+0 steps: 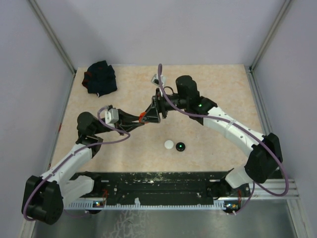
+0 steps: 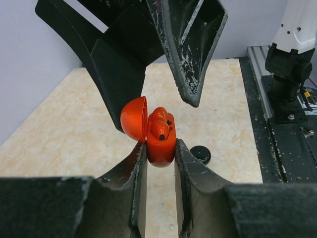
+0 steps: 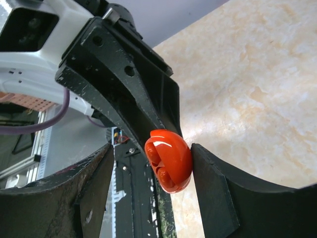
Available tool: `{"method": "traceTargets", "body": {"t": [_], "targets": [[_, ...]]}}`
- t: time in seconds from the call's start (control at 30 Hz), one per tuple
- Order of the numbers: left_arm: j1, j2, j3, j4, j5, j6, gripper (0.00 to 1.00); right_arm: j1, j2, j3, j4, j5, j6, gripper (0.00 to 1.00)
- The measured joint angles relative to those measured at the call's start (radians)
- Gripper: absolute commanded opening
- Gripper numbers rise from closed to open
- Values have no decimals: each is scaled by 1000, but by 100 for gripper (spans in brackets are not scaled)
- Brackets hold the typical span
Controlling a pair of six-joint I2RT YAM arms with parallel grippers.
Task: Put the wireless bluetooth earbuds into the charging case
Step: Close the charging case, then place the charging case at the center of the board.
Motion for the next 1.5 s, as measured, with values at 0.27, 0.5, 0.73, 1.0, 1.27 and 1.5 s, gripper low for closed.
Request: {"method": "traceTargets", "body": {"t": [0.27,0.5,0.73,1.0,1.27,1.5], "targets": [[-1,19,17,-18,2,-16,0,-8,1,-4,-7,-52,-22,59],[-6,52,52,-76,-10,-39,0,-8,-43,-22,-15,-54,-61,58],[-9,69,76,-126,-46,-44,0,-6,-116,-35,-42,10,-116,60],[-9,139,123,-197,-112,-177,0,-1,-249,-139,-78,351,-159,66],[-16,265,122,-213,-171,-445,1,0,-402,-324,-134,699,-166,68],[-103,456,103,-217,-214,-587,8,0,-481,-443,-144,832,-150,68]]}}
